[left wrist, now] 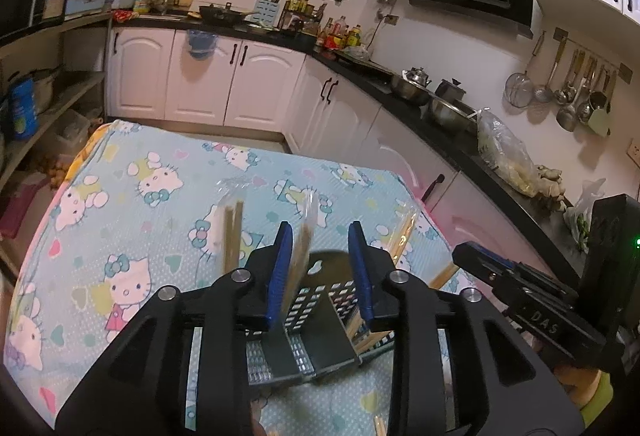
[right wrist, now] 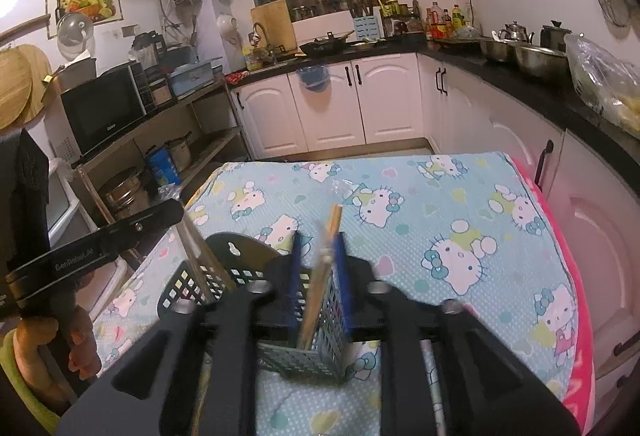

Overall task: Organize utensils
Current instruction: 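Lower the left tool's chopsticks into the caddy while the right tool lowers its pair too, then open both tools and withdraw them from the caddy toward the loose chopsticks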

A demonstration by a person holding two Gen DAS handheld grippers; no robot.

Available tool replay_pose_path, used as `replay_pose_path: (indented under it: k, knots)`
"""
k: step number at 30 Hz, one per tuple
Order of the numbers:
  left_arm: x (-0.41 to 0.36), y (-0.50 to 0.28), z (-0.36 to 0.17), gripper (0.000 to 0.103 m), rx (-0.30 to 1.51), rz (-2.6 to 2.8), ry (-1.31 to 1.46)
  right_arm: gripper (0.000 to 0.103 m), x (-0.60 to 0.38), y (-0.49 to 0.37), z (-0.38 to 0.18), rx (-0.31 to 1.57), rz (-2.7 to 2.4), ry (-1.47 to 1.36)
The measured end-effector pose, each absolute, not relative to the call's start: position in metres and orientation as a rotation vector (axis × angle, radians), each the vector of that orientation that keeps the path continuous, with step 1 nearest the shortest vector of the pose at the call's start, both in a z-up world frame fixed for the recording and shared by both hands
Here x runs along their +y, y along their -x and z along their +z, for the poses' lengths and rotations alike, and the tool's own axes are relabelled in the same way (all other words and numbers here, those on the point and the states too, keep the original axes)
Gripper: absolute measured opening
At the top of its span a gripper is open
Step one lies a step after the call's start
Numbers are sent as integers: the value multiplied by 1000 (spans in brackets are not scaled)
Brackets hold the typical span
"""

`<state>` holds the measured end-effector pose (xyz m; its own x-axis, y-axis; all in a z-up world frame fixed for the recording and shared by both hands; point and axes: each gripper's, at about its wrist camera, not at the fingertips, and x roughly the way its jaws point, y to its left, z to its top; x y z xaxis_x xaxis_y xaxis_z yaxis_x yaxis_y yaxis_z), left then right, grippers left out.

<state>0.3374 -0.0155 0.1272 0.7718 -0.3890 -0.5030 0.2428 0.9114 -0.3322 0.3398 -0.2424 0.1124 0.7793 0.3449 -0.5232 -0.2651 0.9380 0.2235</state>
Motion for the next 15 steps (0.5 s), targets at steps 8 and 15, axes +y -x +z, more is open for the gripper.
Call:
replay_pose_path:
  k: [8,15]
  knots:
    - [-6,-323,123,43,610,-317,266,29,-248,-329,110,594,325,-136]
    - [-3,-306,118,54,624,-313,261,33,-249,-315,102,613,319,-133]
